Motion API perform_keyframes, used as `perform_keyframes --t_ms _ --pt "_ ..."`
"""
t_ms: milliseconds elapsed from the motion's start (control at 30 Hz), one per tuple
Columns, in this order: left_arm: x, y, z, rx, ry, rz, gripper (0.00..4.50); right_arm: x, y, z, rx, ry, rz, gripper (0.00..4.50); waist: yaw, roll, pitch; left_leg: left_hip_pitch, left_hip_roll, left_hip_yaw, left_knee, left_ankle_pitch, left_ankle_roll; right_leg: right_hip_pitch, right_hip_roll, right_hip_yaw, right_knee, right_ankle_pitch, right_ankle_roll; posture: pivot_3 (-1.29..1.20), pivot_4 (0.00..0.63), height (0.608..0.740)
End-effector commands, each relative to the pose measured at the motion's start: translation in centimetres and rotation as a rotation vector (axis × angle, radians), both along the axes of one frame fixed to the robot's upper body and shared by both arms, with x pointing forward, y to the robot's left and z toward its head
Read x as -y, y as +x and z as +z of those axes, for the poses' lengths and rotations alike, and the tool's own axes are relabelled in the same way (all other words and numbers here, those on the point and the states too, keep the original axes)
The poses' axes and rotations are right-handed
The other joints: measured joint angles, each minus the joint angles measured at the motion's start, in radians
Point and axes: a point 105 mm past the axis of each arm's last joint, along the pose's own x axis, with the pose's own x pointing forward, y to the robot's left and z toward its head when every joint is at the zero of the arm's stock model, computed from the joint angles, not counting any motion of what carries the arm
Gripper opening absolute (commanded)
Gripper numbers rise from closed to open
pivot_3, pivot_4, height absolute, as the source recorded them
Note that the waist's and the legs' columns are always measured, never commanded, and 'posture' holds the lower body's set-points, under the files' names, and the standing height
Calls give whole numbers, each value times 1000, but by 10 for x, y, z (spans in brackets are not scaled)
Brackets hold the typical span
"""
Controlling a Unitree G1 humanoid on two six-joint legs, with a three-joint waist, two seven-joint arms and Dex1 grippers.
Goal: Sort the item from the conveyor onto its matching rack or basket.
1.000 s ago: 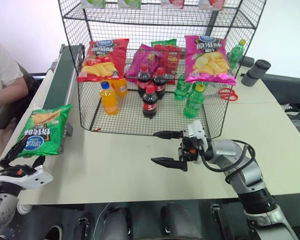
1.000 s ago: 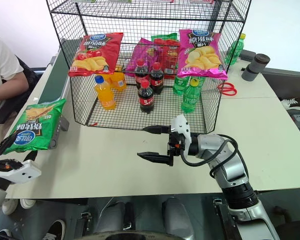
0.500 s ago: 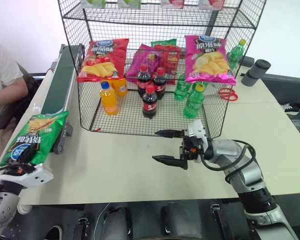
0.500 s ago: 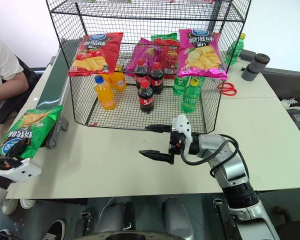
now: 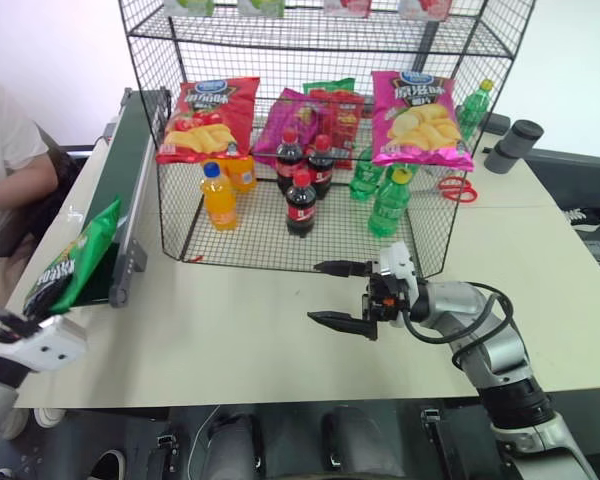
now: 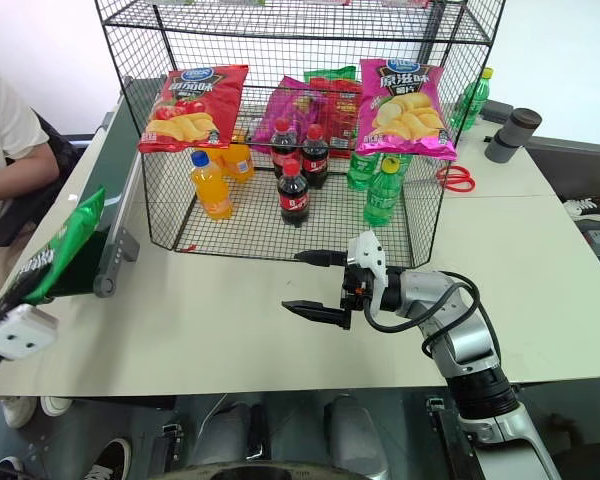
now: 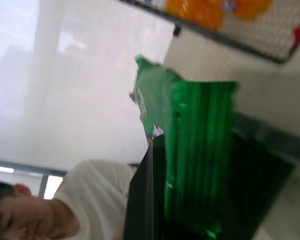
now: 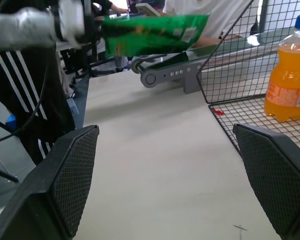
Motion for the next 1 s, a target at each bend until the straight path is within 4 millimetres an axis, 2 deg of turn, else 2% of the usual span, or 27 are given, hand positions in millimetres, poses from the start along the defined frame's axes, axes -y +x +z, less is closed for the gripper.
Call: perform_keyframes --t_ms 33,133,267,333,400,467,533,600,733,833,933,1000 --pt "21 -13 29 -73 -226 -187 52 6 3 3 29 0 -15 4500 -1 3 1 0 0 0 0 0 0 0 0 0 0 0 0 0 150 740" --pt "36 -23 38 -169 -313 -293 52 10 5 2 29 -5 -17 4500 -3 4 2 0 0 0 0 2 3 0 0 -1 0 0 0 0 150 740" --pt "74 -31 50 -318 -476 -492 52 23 13 -2 37 -35 -50 4500 4 5 3 1 -1 0 3 2 4 3 2 -1 0 0 0 0 150 740" --pt "89 -28 59 -362 -628 -557 52 30 13 -2 23 -38 -57 4500 12 5 3 1 -1 0 6 1 5 5 2 -2 0 0 0 0 150 740" --pt "107 -25 56 -417 -635 -630 52 37 10 1 -56 5 -60 4500 21 6 3 1 -2 0 6 1 6 6 2 -1 0 0 0 0 150 740" --pt "125 -22 58 -451 -653 -719 52 41 -2 9 -177 77 -15 4500 28 6 4 1 -2 0 7 1 6 6 4 -1 0 0 1 0 150 740" --pt "147 -19 62 -518 -738 -831 52 44 -8 15 -197 102 -4 4500 38 6 4 1 -2 0 7 1 6 6 6 -1 0 0 1 0 150 740" --pt "163 -13 70 -579 -866 -930 52 50 -3 26 -172 124 -37 4500 38 5 4 1 0 -1 7 1 6 6 9 -1 0 2 4 0 150 740" --pt "177 -1 84 -661 -1017 -1057 52 58 -8 40 -195 141 -9 4500 33 5 4 1 0 0 8 1 6 6 13 2 0 4 8 0 150 740" --pt "189 6 89 -721 -1088 -1146 52 55 -18 54 -248 212 39 4500 35 5 5 1 0 -2 8 2 6 6 16 2 0 5 10 0 150 740" --pt "192 18 93 -748 -1171 -1190 52 51 -25 68 -262 252 67 4500 29 5 5 1 1 -2 8 2 5 5 18 3 0 5 9 0 150 740" --pt "194 26 94 -761 -1209 -1215 52 47 -32 69 -262 222 92 4500 32 4 5 1 0 -2 8 2 5 5 18 3 1 5 10 0 150 740"
